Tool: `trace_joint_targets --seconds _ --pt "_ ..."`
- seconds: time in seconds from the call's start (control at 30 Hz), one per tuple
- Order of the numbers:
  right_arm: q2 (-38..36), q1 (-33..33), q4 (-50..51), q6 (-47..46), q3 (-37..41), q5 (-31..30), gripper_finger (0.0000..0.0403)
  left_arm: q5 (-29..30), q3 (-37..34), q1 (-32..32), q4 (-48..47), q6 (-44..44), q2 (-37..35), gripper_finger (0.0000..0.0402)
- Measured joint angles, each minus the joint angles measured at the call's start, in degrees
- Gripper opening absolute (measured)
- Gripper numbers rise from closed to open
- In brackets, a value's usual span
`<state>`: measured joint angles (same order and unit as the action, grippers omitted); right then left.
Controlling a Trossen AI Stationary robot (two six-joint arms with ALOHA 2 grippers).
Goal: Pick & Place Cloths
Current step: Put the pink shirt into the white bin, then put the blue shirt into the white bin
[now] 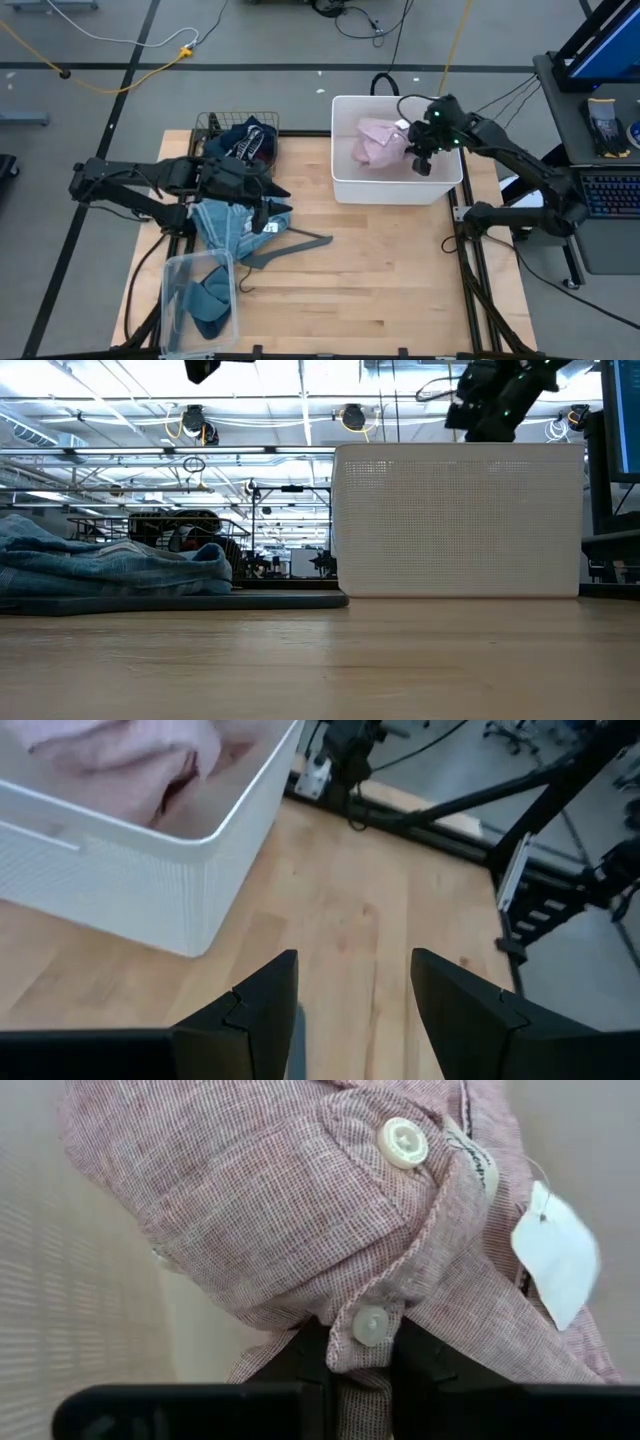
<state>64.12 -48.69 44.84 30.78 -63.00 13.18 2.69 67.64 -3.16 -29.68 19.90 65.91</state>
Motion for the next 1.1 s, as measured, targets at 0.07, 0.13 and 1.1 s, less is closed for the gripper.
trace_joint_targets --seconds 0.07,0.13,1.1 --pt "2.01 -0.02 0.01 0.9 0.0 -0.08 0.004 -1.12 -0.69 0.59 1.52 0.09 -0.07 0.02" --pt "3.92 -0.02 0.0 1.64 0.0 -0.13 0.004 -1.36 -0.81 1.09 1.31 0.07 -0.09 0.02" --pt "11.33 0.03 3.17 -4.65 0.04 -8.86 0.0207 -2.15 -0.85 3.92 1.07 0.8 0.75 0.02"
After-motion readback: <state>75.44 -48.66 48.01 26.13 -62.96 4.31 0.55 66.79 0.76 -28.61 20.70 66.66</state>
